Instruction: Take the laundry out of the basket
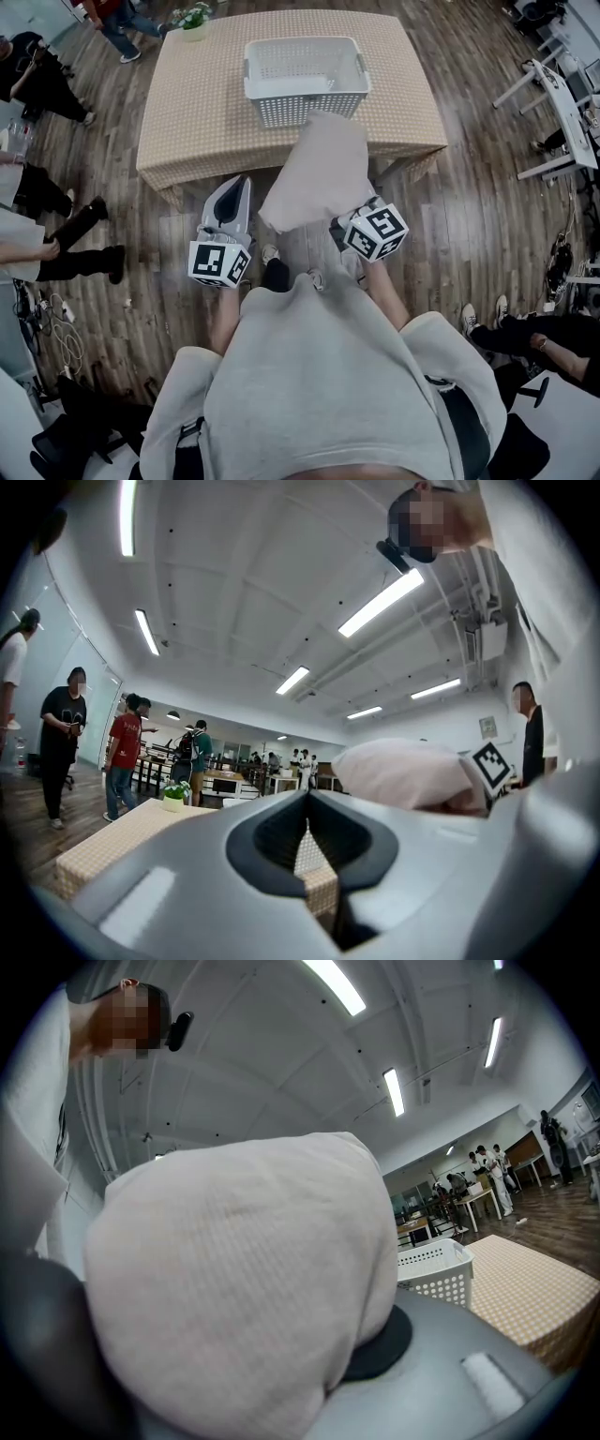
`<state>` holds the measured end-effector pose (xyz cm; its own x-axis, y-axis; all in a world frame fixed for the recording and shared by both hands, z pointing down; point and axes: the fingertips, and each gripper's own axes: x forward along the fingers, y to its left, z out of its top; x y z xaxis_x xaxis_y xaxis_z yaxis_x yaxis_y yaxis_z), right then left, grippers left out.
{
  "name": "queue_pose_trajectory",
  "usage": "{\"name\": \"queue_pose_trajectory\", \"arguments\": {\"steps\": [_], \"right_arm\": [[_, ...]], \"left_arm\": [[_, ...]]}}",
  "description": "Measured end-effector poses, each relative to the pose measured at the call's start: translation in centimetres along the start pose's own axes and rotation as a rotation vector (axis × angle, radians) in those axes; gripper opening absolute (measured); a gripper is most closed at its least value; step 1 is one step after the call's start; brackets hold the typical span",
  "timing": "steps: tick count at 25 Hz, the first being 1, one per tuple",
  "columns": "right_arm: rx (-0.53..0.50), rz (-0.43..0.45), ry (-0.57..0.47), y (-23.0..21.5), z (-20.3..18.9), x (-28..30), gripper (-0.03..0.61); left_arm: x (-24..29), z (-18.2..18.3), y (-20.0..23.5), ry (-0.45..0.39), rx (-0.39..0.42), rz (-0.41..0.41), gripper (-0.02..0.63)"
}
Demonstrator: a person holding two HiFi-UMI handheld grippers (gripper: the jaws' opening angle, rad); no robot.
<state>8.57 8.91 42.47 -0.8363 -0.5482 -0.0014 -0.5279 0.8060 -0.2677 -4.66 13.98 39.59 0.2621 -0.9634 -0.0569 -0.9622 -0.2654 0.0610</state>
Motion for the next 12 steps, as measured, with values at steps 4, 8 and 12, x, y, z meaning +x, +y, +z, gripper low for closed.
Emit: {"name": "queue_pose_trajectory", "arguments": {"steps": [4, 8, 12], "right_arm": [[-0.008, 0.009, -0.007, 0.39, 0.24, -0.12, 0.181], [-0.012, 0.016, -0.002, 0.46, 0.25, -0.14, 0.181], [-0.014, 0.019, 0.002, 0.51, 0.12, -0.22, 0.181]], "left_arm": [[-0.64, 0.35, -0.04, -0.008, 0.007, 0.009, 0.011], [-0.80, 0.50, -0.13, -0.009, 0.007, 0.016, 0.011], [-0.88, 0.62, -0.35, -0.011, 0.009, 0.017, 0.011]]}}
